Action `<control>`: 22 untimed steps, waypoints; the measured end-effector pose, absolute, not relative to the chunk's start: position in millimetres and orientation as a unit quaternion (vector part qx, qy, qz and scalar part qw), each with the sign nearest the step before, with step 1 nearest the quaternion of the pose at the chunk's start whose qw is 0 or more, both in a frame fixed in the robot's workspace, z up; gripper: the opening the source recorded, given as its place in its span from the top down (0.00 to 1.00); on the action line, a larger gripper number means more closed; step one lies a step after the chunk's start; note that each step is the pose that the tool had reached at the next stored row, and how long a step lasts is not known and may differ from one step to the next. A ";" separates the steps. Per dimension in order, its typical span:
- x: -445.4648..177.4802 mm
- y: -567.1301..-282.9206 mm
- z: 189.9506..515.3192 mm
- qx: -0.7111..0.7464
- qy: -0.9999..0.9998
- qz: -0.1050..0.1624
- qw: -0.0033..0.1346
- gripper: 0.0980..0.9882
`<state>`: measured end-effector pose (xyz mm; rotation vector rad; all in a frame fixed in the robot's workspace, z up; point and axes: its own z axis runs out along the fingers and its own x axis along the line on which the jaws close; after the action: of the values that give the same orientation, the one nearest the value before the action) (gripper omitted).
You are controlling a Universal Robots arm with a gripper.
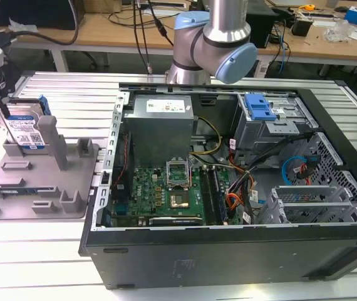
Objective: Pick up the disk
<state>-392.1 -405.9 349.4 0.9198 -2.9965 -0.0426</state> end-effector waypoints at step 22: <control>-392.2 -405.9 342.2 0.560 -0.829 -0.012 0.007 0.44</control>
<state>-392.2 -405.9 342.2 1.7505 -2.5916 -0.0374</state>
